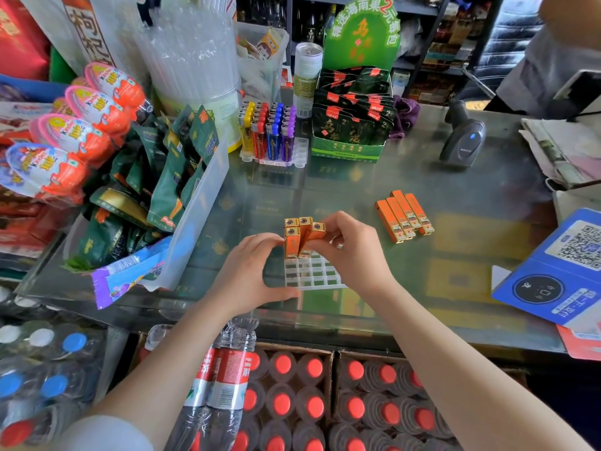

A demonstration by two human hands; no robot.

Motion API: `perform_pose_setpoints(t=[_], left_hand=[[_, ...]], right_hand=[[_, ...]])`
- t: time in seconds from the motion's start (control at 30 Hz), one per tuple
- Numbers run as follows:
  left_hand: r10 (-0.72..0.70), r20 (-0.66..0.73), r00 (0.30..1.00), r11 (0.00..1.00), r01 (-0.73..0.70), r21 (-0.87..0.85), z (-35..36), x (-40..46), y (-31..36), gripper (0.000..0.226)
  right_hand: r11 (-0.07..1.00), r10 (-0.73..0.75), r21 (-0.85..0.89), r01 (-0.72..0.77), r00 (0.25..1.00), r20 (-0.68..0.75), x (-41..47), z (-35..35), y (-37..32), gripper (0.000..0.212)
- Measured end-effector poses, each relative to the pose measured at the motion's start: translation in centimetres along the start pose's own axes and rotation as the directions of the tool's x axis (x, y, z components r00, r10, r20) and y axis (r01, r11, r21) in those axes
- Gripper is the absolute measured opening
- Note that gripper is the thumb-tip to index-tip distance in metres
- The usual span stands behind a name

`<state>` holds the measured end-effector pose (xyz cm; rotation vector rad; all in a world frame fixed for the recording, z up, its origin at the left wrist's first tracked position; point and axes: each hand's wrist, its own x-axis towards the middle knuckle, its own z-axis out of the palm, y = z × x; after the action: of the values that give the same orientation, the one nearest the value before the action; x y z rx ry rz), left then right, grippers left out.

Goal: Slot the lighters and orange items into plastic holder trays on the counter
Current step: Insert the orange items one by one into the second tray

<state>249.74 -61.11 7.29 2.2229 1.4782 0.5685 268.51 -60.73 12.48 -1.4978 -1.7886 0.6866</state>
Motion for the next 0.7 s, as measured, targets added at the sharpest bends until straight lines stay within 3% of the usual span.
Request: perform_pose_setpoints(t=[0.1,0.2,0.37,0.43,0.53,0.6,0.7], left_hand=[[-0.002,-0.001,1.000,1.000,0.002,-0.001,0.0,0.0,0.0,0.078],[-0.005,0.001,1.000,1.000,0.005,-0.013,0.1,0.0,0.0,0.077],[-0.014,0.003,1.000,1.000,0.014,-0.021,0.0,0.0,0.1,0.075],[-0.016,0.003,1.000,1.000,0.016,-0.017,0.0,0.1,0.1,0.075],[-0.010,-0.003,1.000,1.000,0.010,-0.009,0.0,0.0,0.1,0.076],[-0.007,-0.010,1.000,1.000,0.007,-0.007,-0.1,0.0,0.1,0.078],[-0.011,-0.012,1.000,1.000,0.011,-0.010,-0.2,0.0,0.2,0.080]], right_hand=[[0.977,-0.127,-0.166,0.133,0.991,0.050,0.0,-0.6,-0.3,0.022],[0.882,-0.245,-0.384,0.275,0.961,0.126,-0.2,-0.4,-0.7,0.027],[0.807,-0.246,-0.531,0.258,0.965,0.095,0.1,0.4,-0.9,0.030],[0.855,-0.190,-0.481,0.194,0.980,0.058,-0.2,0.8,-0.8,0.028],[0.979,0.046,-0.202,-0.039,0.998,0.030,-0.3,0.7,-0.7,0.025],[0.988,0.124,-0.095,-0.121,0.992,0.021,-0.1,0.7,-0.4,0.023],[0.985,0.161,-0.068,-0.161,0.987,-0.006,-0.2,1.1,-0.1,0.018]])
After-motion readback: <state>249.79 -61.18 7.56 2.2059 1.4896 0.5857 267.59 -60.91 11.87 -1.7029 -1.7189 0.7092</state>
